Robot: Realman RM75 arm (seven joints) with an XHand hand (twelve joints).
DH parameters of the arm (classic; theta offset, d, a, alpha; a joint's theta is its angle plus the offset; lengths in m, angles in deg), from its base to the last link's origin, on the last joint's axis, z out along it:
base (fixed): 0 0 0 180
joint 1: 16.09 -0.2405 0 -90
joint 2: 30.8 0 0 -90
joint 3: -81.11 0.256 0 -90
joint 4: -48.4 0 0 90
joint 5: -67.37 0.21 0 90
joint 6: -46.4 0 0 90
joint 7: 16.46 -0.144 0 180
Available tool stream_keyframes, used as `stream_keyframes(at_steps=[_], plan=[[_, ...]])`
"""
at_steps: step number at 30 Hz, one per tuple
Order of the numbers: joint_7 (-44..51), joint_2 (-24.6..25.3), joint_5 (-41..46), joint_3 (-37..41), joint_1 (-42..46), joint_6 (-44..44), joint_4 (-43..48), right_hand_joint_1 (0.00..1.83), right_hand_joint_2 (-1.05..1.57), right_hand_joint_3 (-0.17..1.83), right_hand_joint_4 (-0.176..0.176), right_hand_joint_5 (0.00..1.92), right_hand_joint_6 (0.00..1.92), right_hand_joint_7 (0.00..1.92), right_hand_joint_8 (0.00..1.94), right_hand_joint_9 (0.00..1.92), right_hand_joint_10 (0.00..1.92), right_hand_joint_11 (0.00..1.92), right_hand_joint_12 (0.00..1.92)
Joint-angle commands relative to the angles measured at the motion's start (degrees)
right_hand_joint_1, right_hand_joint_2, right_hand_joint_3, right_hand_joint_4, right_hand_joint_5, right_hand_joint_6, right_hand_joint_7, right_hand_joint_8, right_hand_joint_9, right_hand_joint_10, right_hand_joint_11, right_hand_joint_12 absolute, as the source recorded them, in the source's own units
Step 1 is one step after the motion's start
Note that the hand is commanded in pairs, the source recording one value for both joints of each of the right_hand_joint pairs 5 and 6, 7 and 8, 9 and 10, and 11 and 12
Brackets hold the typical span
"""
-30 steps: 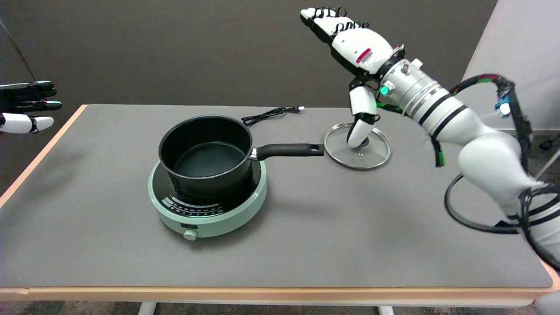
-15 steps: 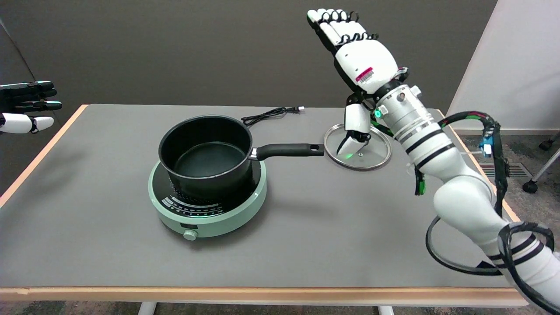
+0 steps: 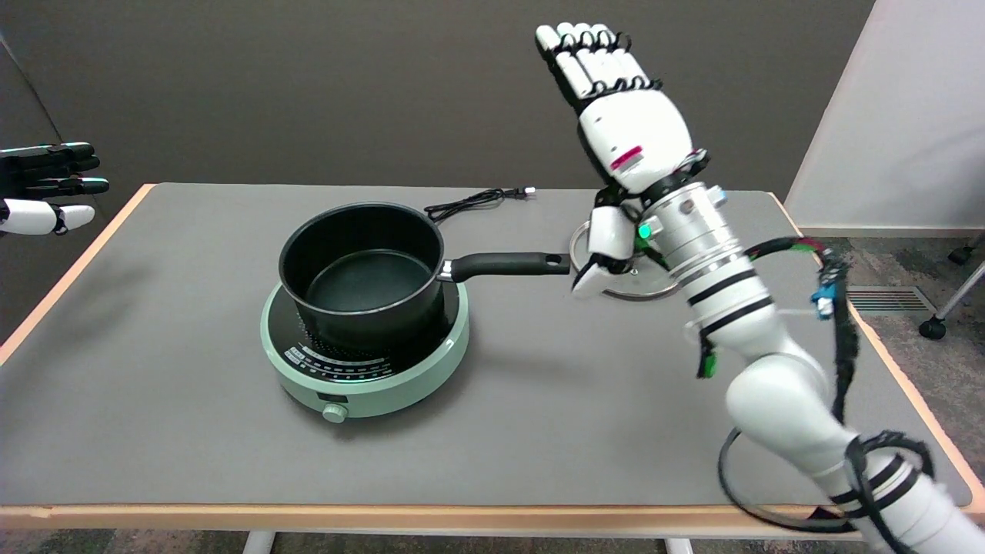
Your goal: Pick up the pot.
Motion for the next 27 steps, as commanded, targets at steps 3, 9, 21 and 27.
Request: stream_keyframes(at_steps=[3,9,21,27], plan=[[29.4,21.8,-0.4,-16.8,0.1,-12.2,-9.5,1.27,-1.05,0.85,0.001,0.03,0.03,0.03,0.03,0.03,0.03,0.03,0.03],[40.0,21.9,10.1,-21.8,0.5,-15.7,-7.5,1.3,-1.05,0.85,-0.041,0.03,0.03,0.03,0.03,0.03,0.03,0.03,0.03],[47.6,24.4,11.5,-27.8,0.6,-31.3,-11.8,1.34,-1.05,0.88,-0.1,0.03,0.03,0.03,0.03,0.03,0.03,0.03,0.03],[49.9,26.6,13.6,-28.1,-0.3,-35.8,-14.5,1.34,-1.05,0.89,-0.103,0.03,0.03,0.03,0.03,0.03,0.03,0.03,0.03]])
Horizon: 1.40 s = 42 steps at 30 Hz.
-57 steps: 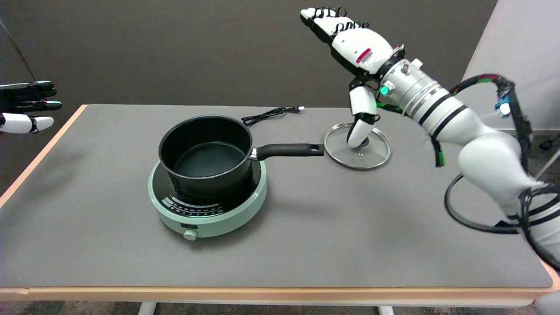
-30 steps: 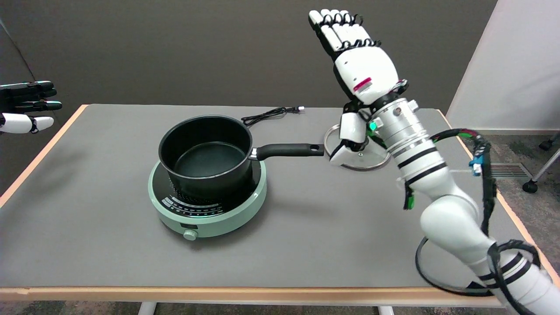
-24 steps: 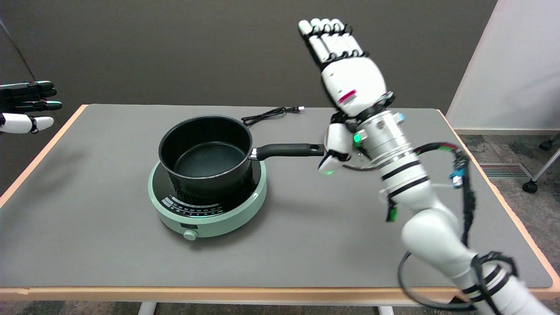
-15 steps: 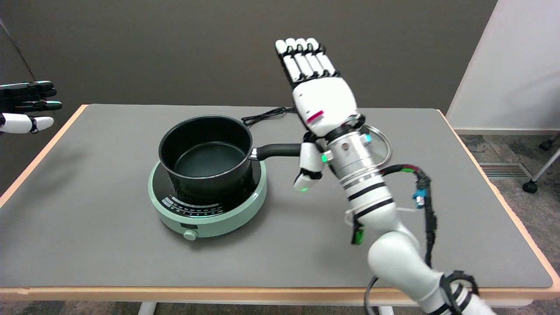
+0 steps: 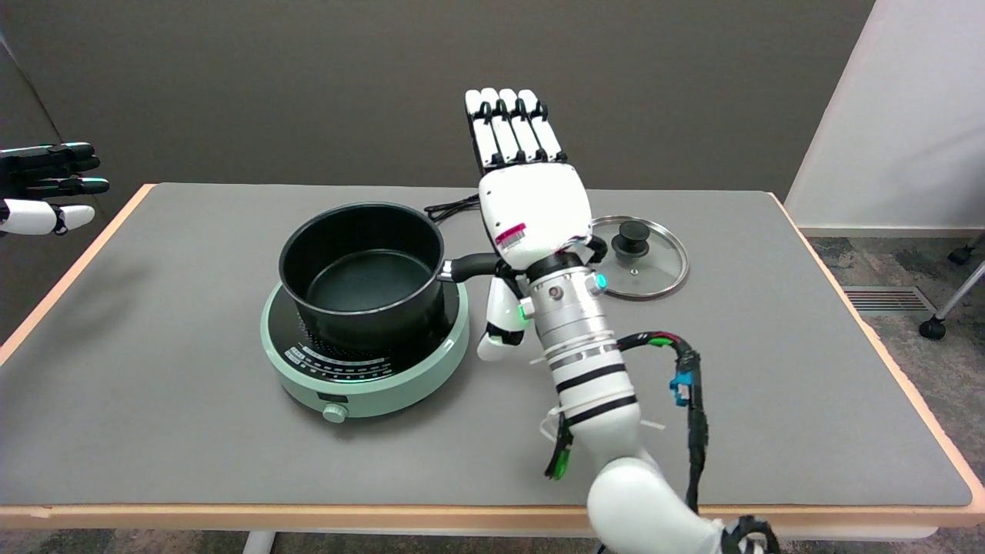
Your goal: Pick up the pot.
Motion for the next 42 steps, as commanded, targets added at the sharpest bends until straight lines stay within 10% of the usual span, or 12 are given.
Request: stream_keyframes(at_steps=[1,42], plan=[[13.5,7.5,6.7,-7.4,-1.4,-16.4,-7.2,1.34,-1.05,0.89,-0.103,0.03,0.03,0.03,0.03,0.03,0.03,0.03,0.03],[25.9,12.6,29.3,-7.7,-14.3,-25.9,-22.2,1.26,-1.05,1.3,0.006,0.01,0.01,0.01,0.01,0.01,0.01,0.01,0.01]])
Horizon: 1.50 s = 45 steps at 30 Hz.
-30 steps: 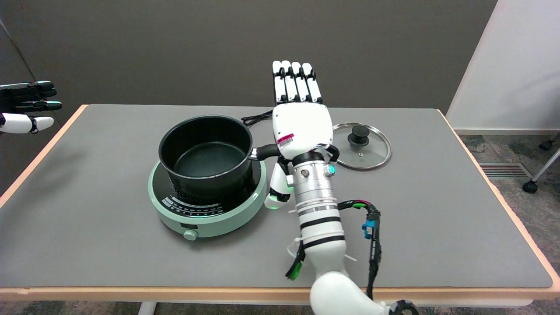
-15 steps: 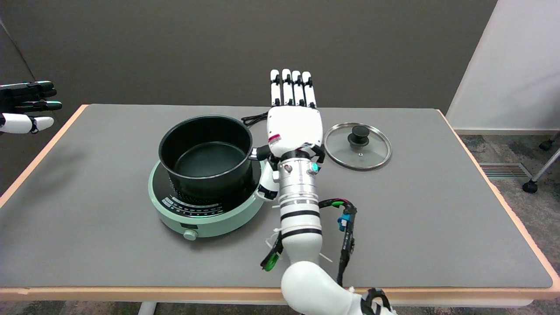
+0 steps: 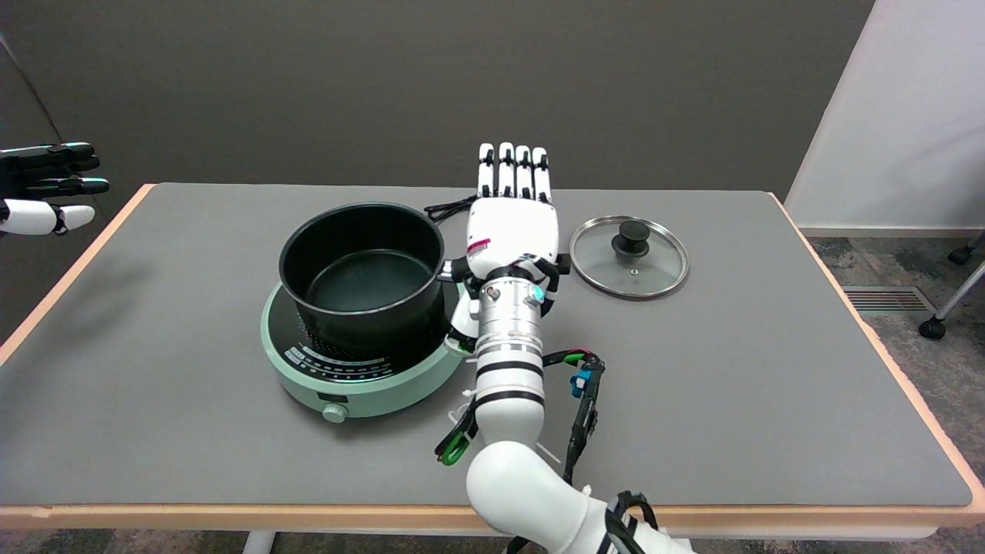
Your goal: Pick up the pot.
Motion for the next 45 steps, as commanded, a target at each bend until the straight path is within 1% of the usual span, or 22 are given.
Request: stream_keyframes(at_steps=[1,4,8,13,15,19,22,24,26,30,34,45], plan=[[5.8,-0.1,10.3,0.1,-1.6,-1.9,0.7,1.26,-1.05,1.3,0.006,0.01,0.01,0.01,0.01,0.01,0.01,0.01,0.01],[7.8,-0.5,11.3,0.1,-1.6,-1.7,2.5,1.25,-1.05,1.31,0.008,0.01,0.01,0.01,0.01,0.01,0.01,0.01,0.01],[10.1,-0.6,13.2,0.1,-1.8,-1.7,3.7,1.24,-1.05,1.31,0.019,0.01,0.01,0.01,0.01,0.01,0.01,0.01,0.01],[10.8,-0.6,14.4,0.1,-2.4,-1.7,3.7,1.22,-1.05,1.28,0.037,0.0,0.0,0.0,0.0,0.0,0.0,0.0,0.0],[10.9,-0.4,14.4,0.1,-2.7,-1.7,3.6,1.22,-1.05,1.27,0.039,0.0,0.0,0.0,0.0,0.0,0.0,0.0,0.0],[12.4,-0.1,15.1,0.0,-3.2,-1.7,3.5,1.22,-1.05,1.2,0.053,0.0,0.0,0.0,0.0,0.0,0.0,0.0,0.0],[13.5,0.1,16.5,-0.3,-3.7,-1.7,3.4,1.22,-1.02,1.1,0.074,0.01,0.01,0.01,0.01,0.01,0.01,0.01,0.01],[13.6,0.2,17.0,-0.3,-4.0,-1.7,3.2,1.23,-1.01,1.04,0.08,0.01,0.01,0.01,0.01,0.01,0.01,0.01,0.01],[13.6,0.2,17.5,-0.1,-4.2,-1.7,3.1,1.22,-0.99,0.99,0.08,0.01,0.01,0.01,0.01,0.01,0.01,0.01,0.01],[14.5,0.2,19.0,0.1,-4.5,-1.8,3.2,1.22,-0.98,0.96,0.08,0.01,0.01,0.01,0.01,0.01,0.01,0.01,0.01],[14.7,-0.2,20.3,0.4,-4.6,-2.2,3.3,1.22,-0.97,0.95,0.082,0.01,0.01,0.01,0.01,0.01,0.01,0.01,0.01],[14.9,0.1,20.4,0.3,-3.8,-4.0,3.7,1.22,-0.95,0.94,0.083,0.01,0.01,0.01,0.01,0.01,0.01,0.01,0.01]])
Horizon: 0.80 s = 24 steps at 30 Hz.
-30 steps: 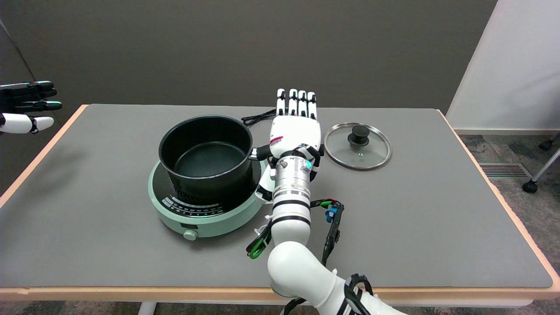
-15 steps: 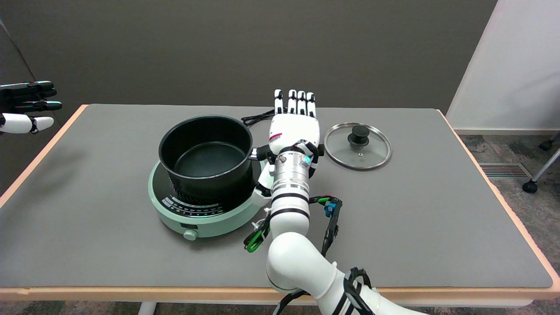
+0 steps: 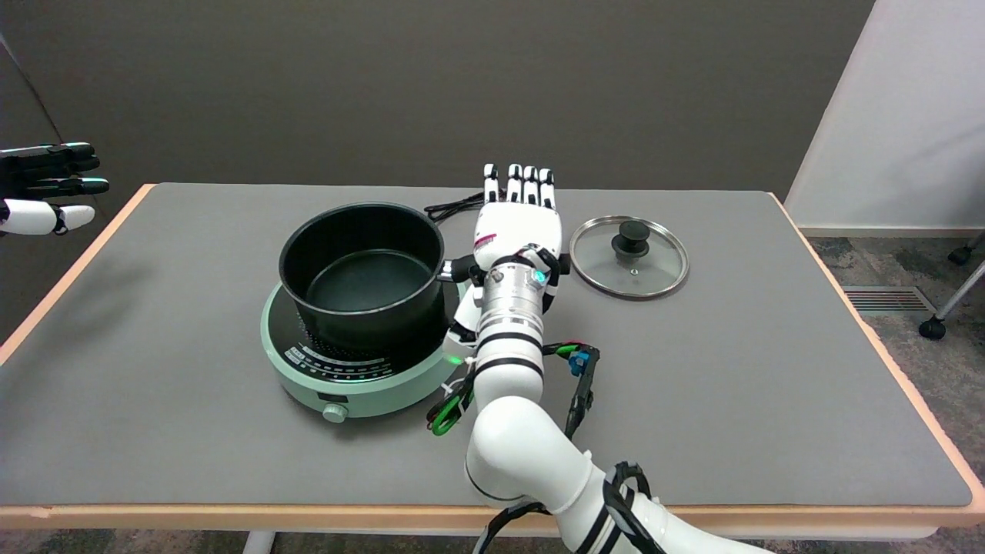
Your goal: Pick up the pot.
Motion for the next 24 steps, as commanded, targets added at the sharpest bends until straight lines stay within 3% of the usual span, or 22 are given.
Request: stream_keyframes(at_steps=[1,24], plan=[[1.5,0.2,2.4,0.0,0.2,-2.1,0.6,1.22,-0.95,0.94,0.083,0.01,0.01,0.01,0.01,0.01,0.01,0.01,0.01],[1.5,0.3,4.5,-0.2,0.0,-2.4,0.0,1.21,-0.9,0.83,0.092,0.01,0.01,0.01,0.01,0.01,0.01,0.01,0.01]])
